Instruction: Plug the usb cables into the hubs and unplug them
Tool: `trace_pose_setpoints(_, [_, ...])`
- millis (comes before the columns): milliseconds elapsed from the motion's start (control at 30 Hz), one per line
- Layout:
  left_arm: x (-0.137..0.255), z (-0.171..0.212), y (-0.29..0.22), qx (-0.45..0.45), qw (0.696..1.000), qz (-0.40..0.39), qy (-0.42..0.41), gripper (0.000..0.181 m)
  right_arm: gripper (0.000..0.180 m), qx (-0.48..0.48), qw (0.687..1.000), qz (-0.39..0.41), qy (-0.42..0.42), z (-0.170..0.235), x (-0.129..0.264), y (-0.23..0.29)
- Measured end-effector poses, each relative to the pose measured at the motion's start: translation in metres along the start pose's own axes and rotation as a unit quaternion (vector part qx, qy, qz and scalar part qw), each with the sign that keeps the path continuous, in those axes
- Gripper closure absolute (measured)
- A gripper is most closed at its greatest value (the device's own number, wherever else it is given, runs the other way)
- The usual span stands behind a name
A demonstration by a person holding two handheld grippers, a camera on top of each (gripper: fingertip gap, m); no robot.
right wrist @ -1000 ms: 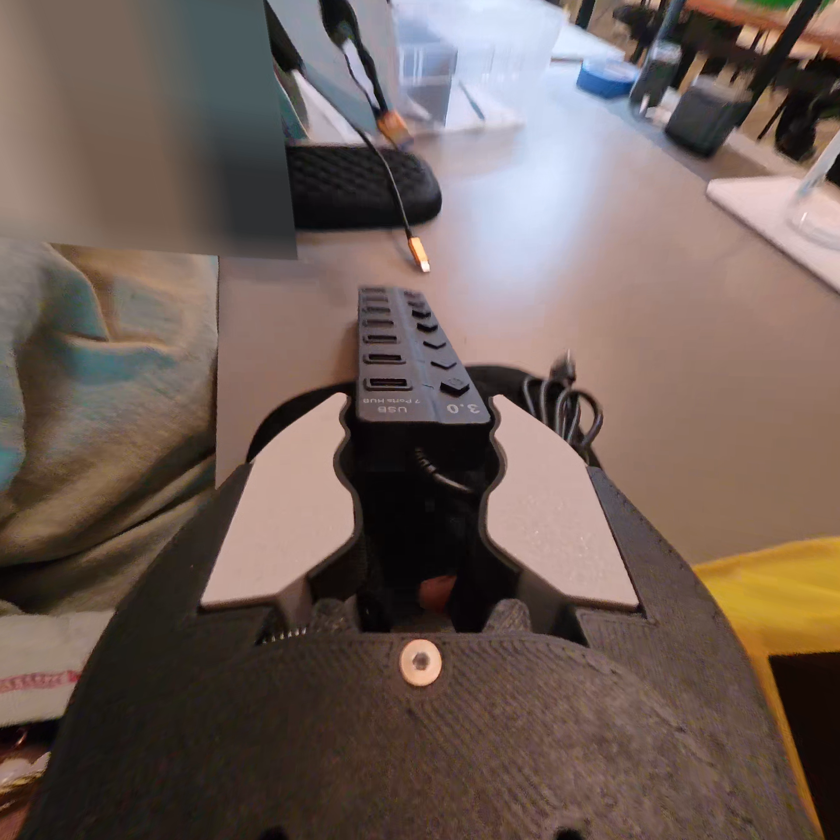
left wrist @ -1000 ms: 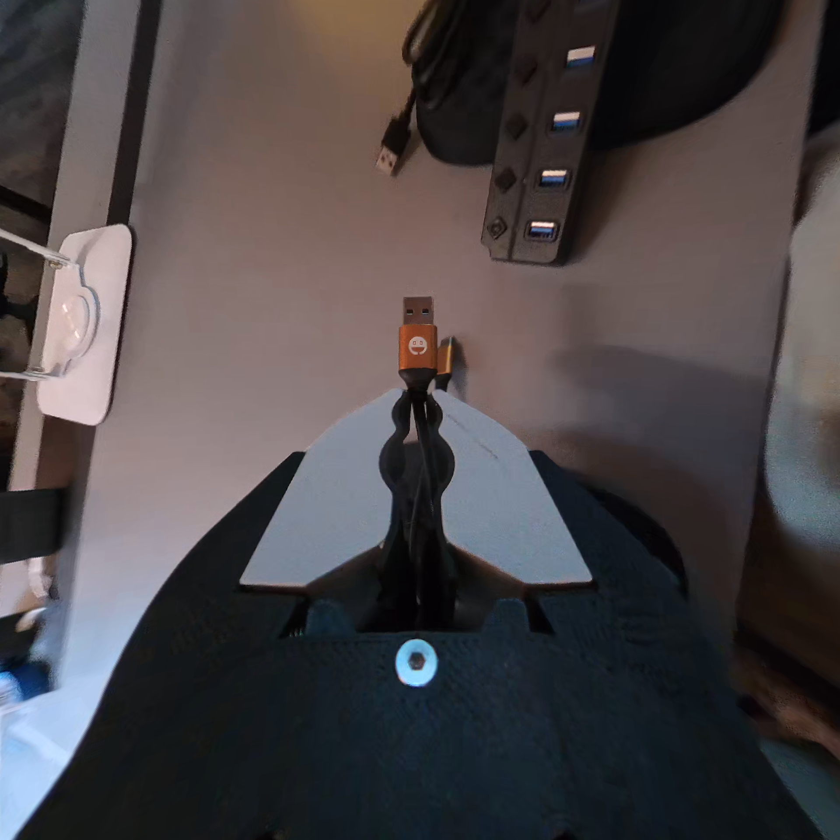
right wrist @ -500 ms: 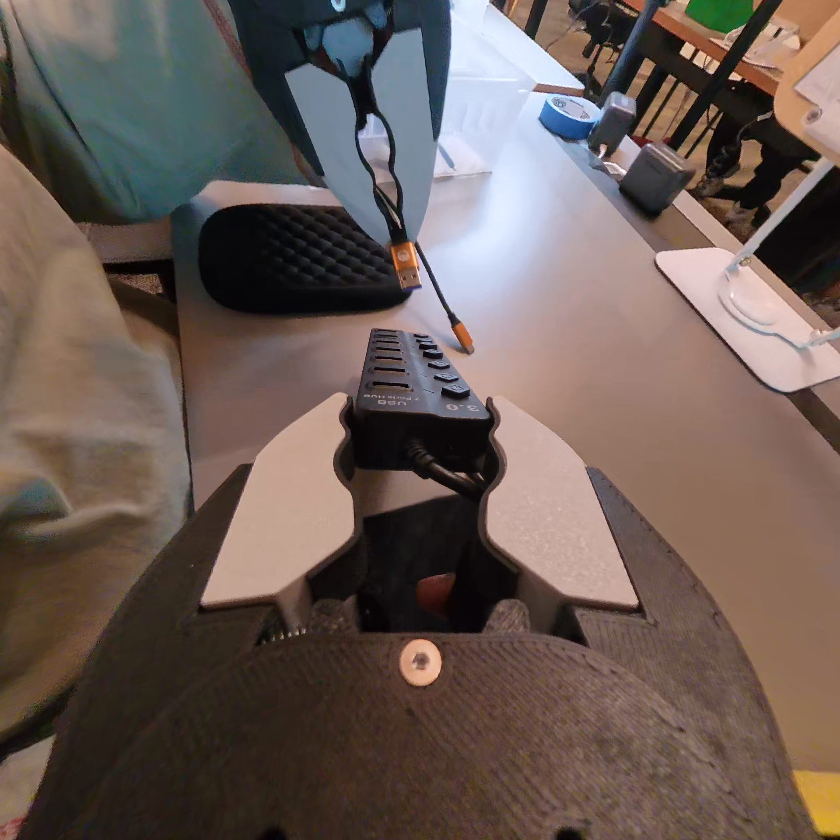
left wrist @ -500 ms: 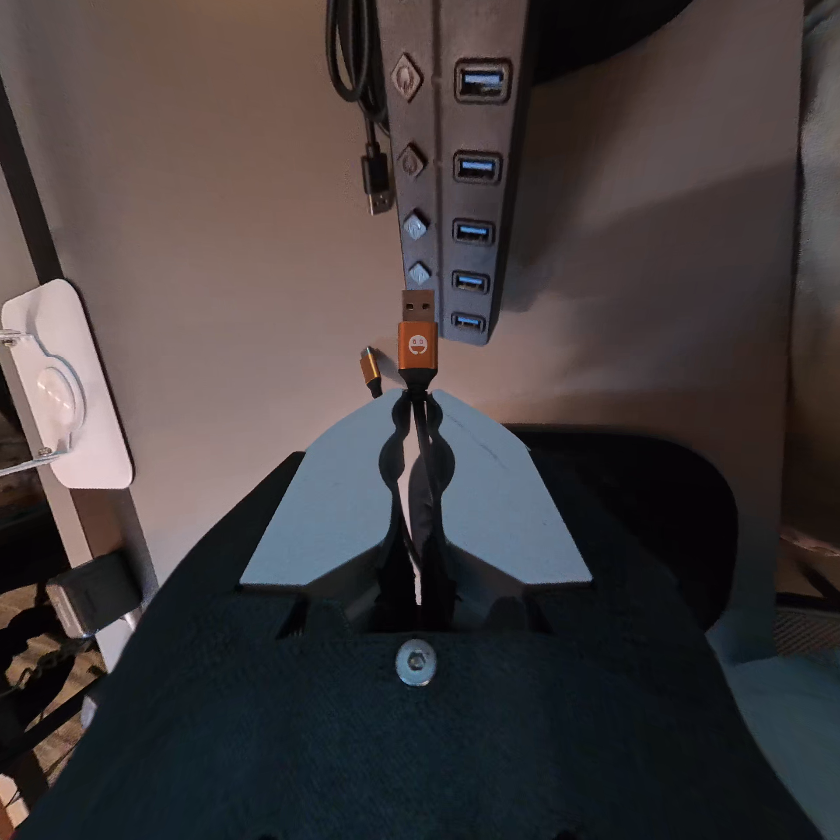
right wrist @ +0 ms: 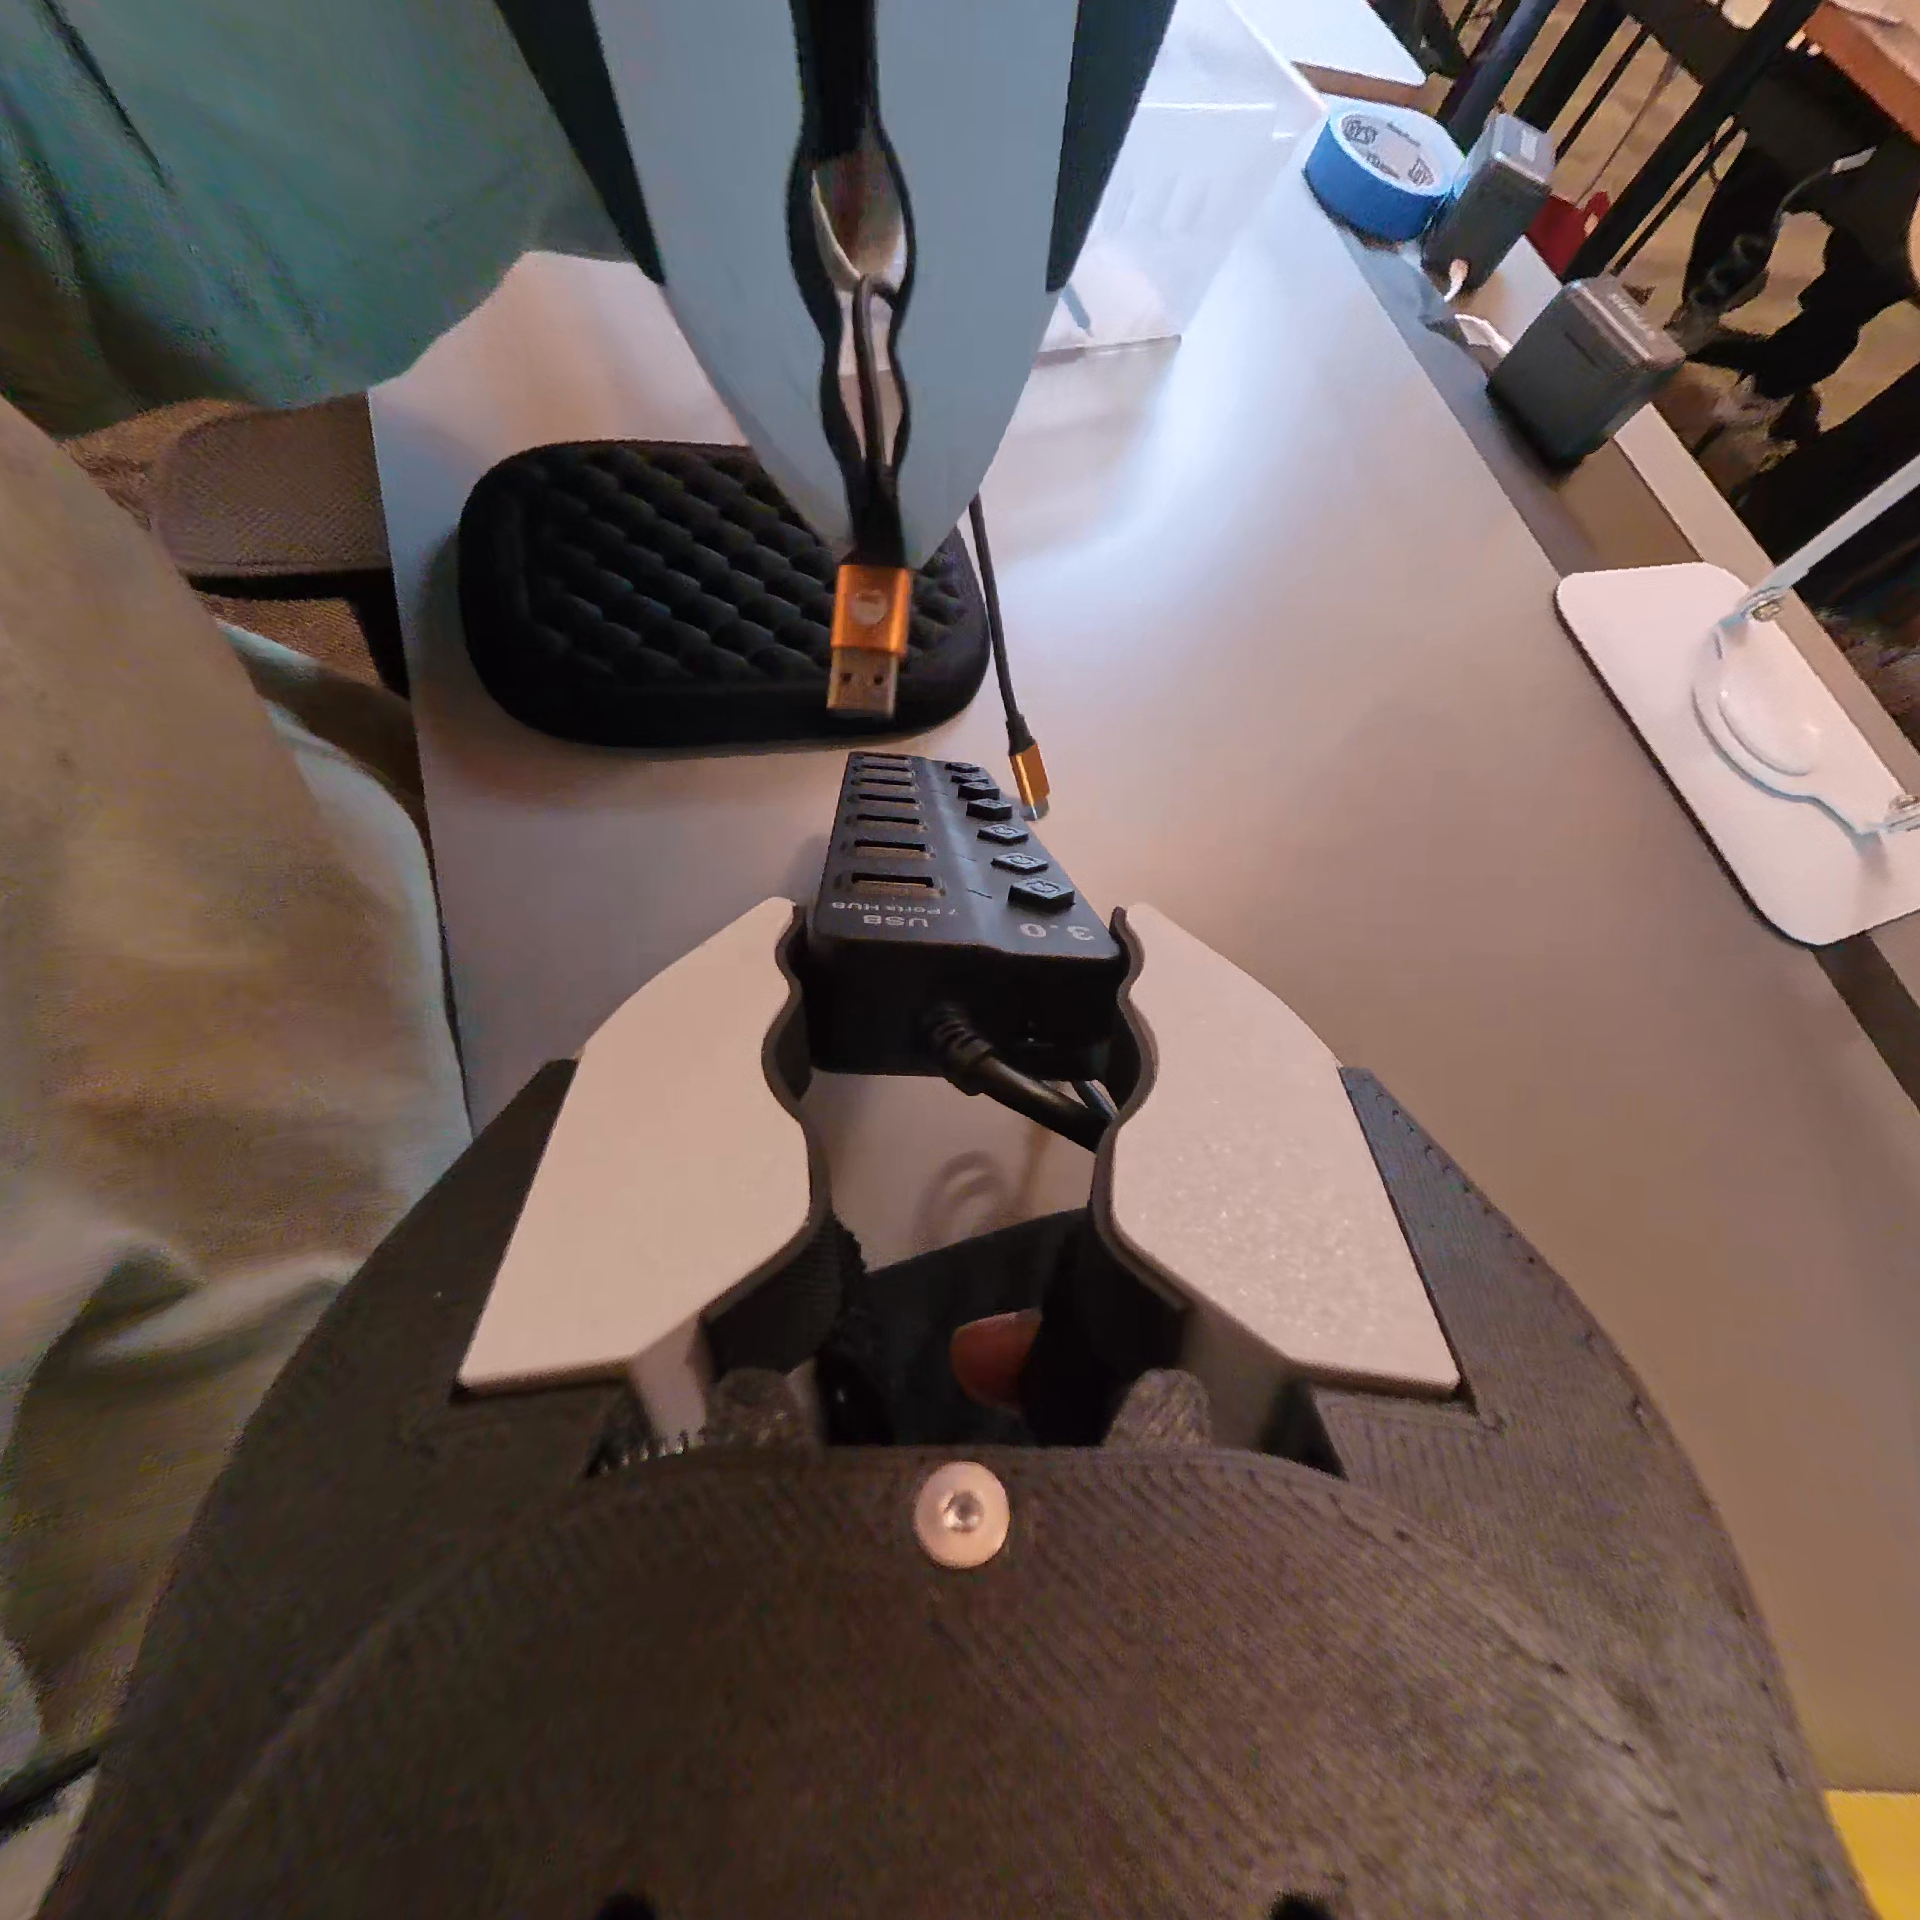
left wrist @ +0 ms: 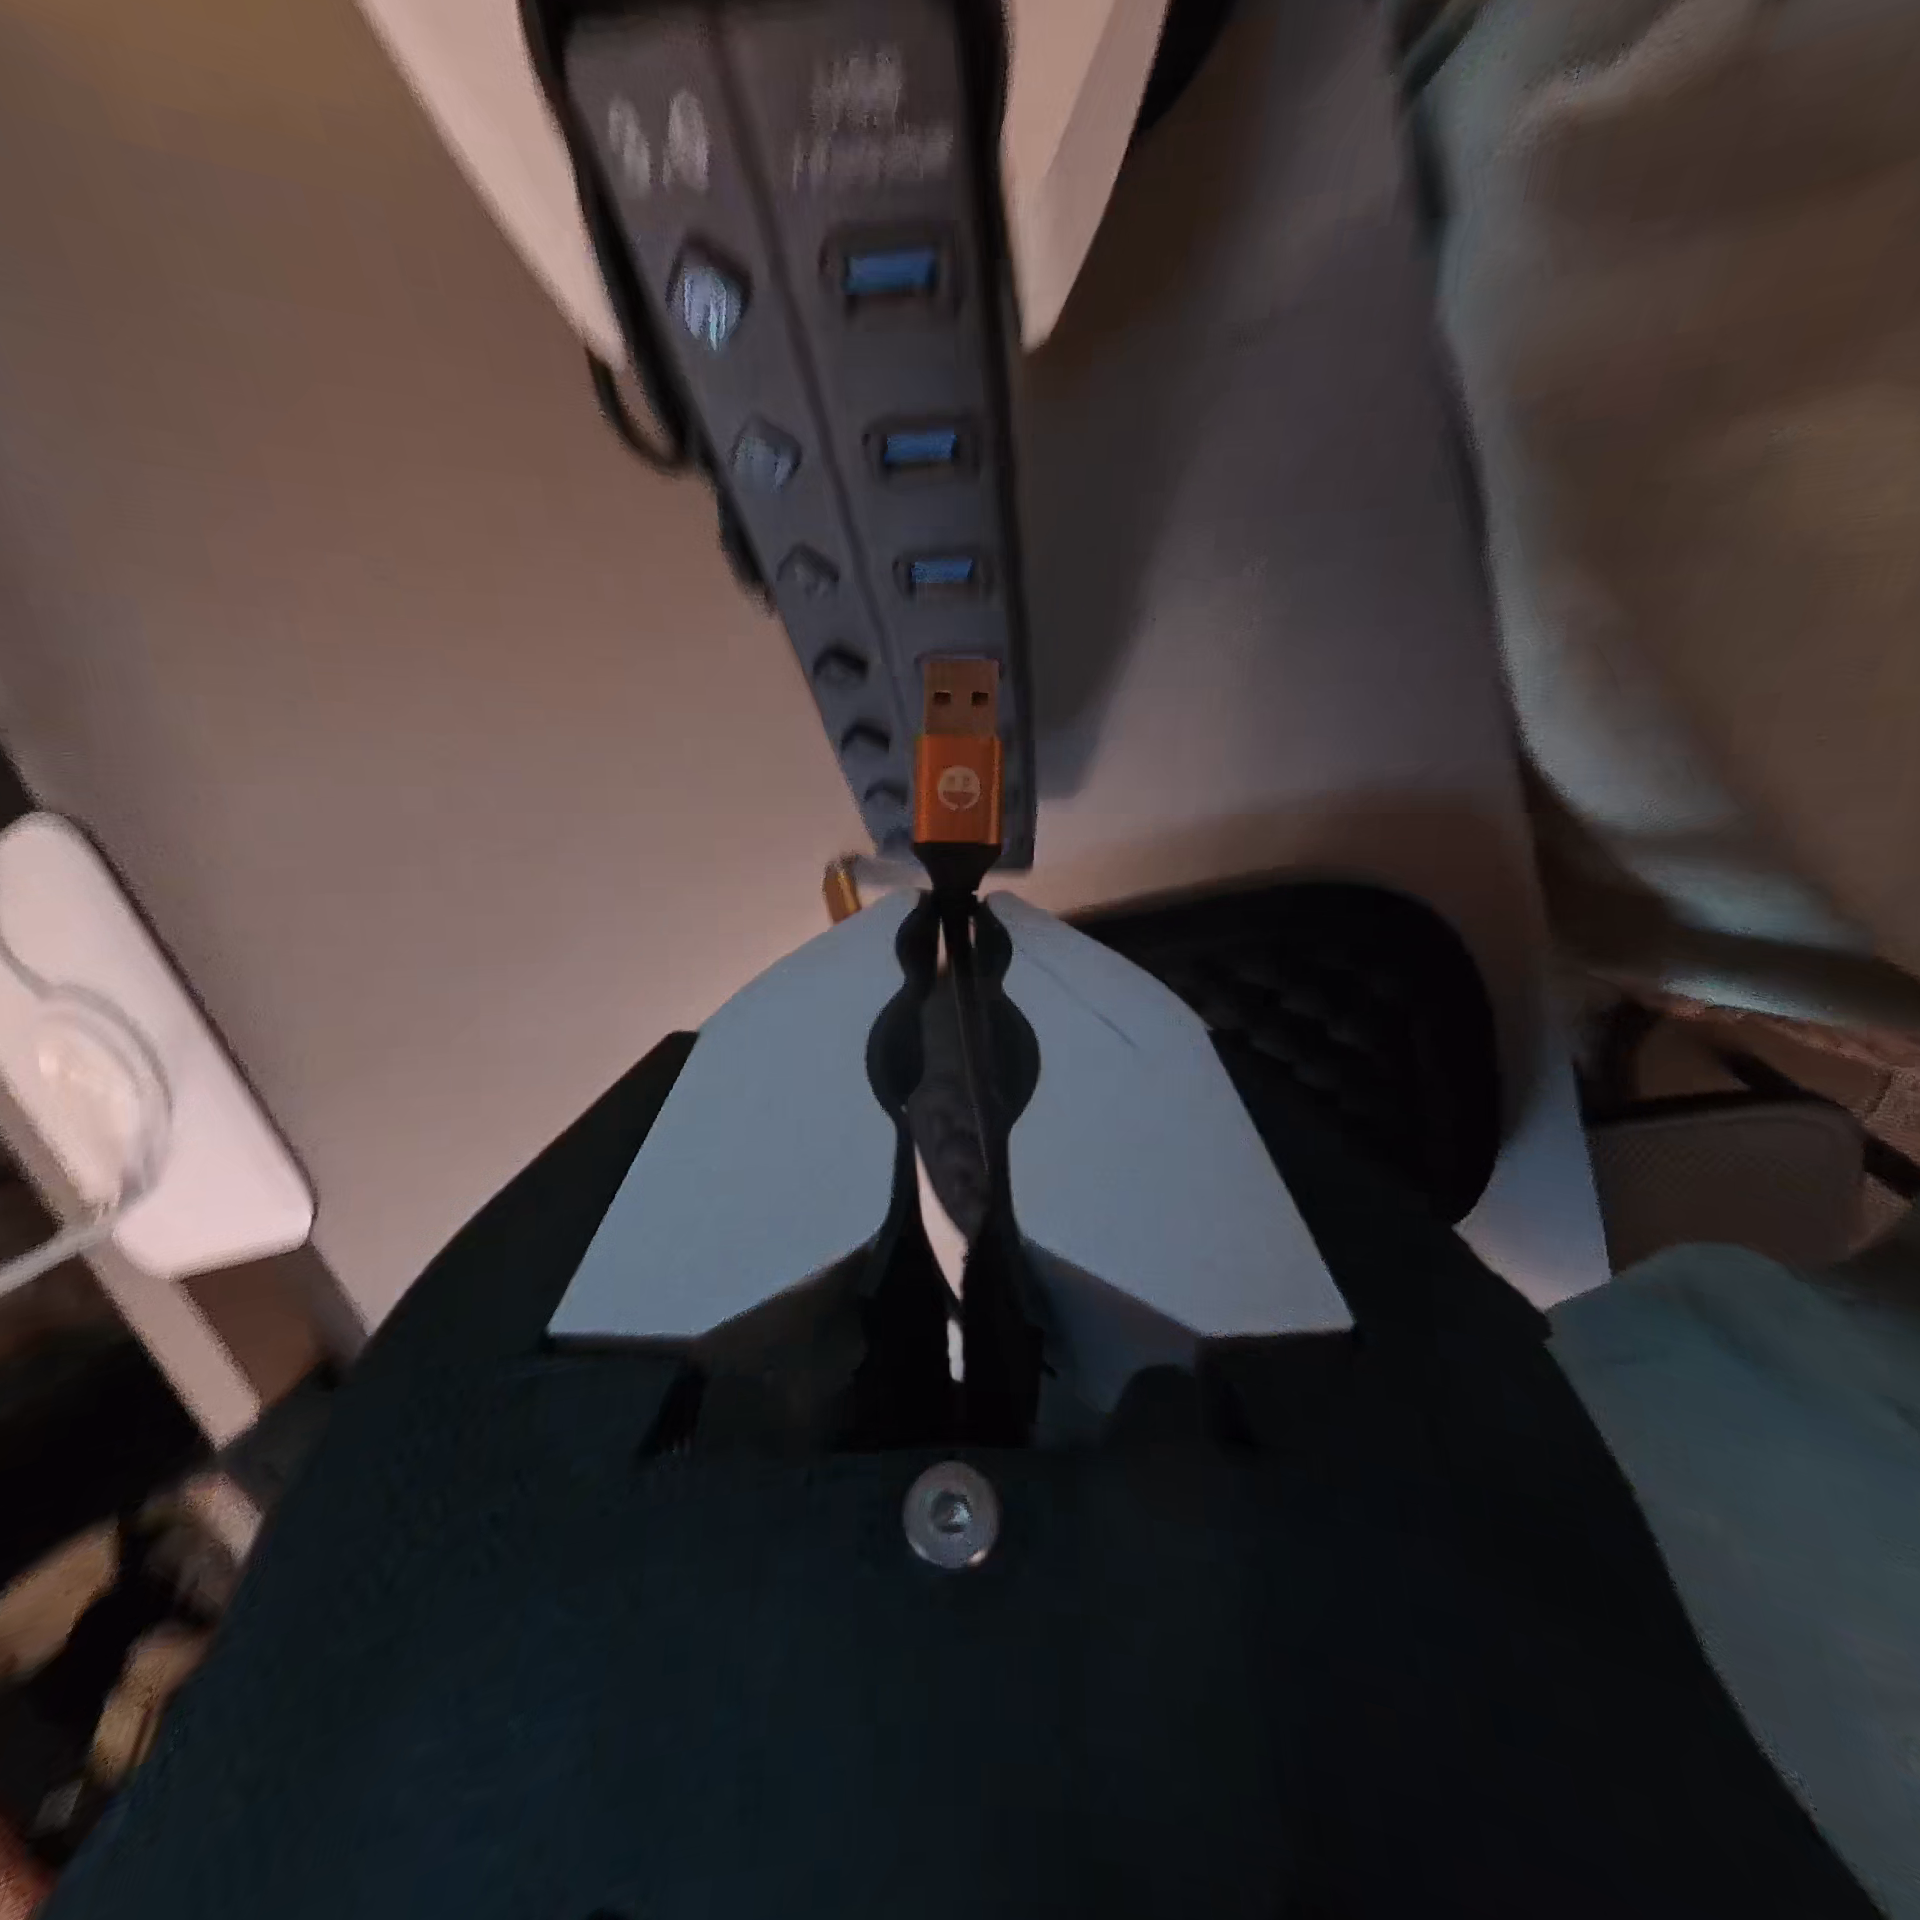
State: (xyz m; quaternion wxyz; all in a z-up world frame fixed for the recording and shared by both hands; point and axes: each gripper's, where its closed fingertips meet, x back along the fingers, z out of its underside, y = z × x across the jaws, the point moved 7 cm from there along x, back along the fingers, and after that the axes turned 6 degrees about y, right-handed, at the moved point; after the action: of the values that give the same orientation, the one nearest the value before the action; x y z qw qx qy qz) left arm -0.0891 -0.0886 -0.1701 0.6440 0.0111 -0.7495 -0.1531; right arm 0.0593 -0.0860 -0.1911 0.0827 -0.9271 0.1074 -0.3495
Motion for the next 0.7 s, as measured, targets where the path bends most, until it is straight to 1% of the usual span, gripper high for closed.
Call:
trace_pose_setpoints(33, [0.004, -0.004, 0.000, -0.007, 0.999, 0.012, -0.040, 0.174, 0.125, -0.007, 1.000, -0.006, -0.003, -0.001, 0.000, -0.001])
trace_pose_setpoints(100, [0.013, -0.005, 0.002, -0.009, 0.991, 0.030, -0.130, 0.174, 0.125, -0.023, 1.000, -0.015, -0.015, -0.003, 0.001, -0.004])
trace_pose_setpoints(133, [0.018, -0.004, 0.003, -0.009, 0.982, 0.038, -0.183, 0.174, 0.125, -0.029, 0.999, -0.017, -0.021, -0.004, 0.002, -0.006])
trace_pose_setpoints(233, [0.029, 0.005, 0.004, 0.011, 0.942, 0.068, -0.327, 0.174, 0.125, -0.044, 0.998, -0.024, -0.034, -0.006, 0.005, -0.010])
trace_pose_setpoints(333, [0.034, 0.016, 0.005, 0.028, 0.899, 0.088, -0.429, 0.175, 0.125, -0.050, 0.998, -0.023, -0.035, -0.006, 0.007, -0.013])
trace_pose_setpoints(400, [0.034, 0.022, 0.006, 0.040, 0.879, 0.097, -0.466, 0.175, 0.125, -0.048, 0.998, -0.017, -0.034, -0.006, 0.008, -0.012])
trace_pose_setpoints(467, [0.030, 0.027, 0.007, 0.053, 0.875, 0.096, -0.472, 0.174, 0.125, -0.048, 0.998, -0.015, -0.038, -0.005, 0.009, -0.011])
trace_pose_setpoints(533, [0.024, 0.031, 0.008, 0.069, 0.888, 0.089, -0.446, 0.174, 0.125, -0.047, 0.998, -0.016, -0.043, -0.003, 0.011, -0.010])
trace_pose_setpoints(600, [0.019, 0.030, 0.010, 0.097, 0.916, 0.069, -0.383, 0.174, 0.125, -0.044, 0.998, -0.014, -0.047, -0.001, 0.012, -0.009])
trace_pose_setpoints(700, [0.008, 0.029, 0.016, 0.129, 0.963, 0.006, -0.237, 0.174, 0.125, -0.014, 0.999, 0.002, -0.048, 0.001, 0.012, -0.008])
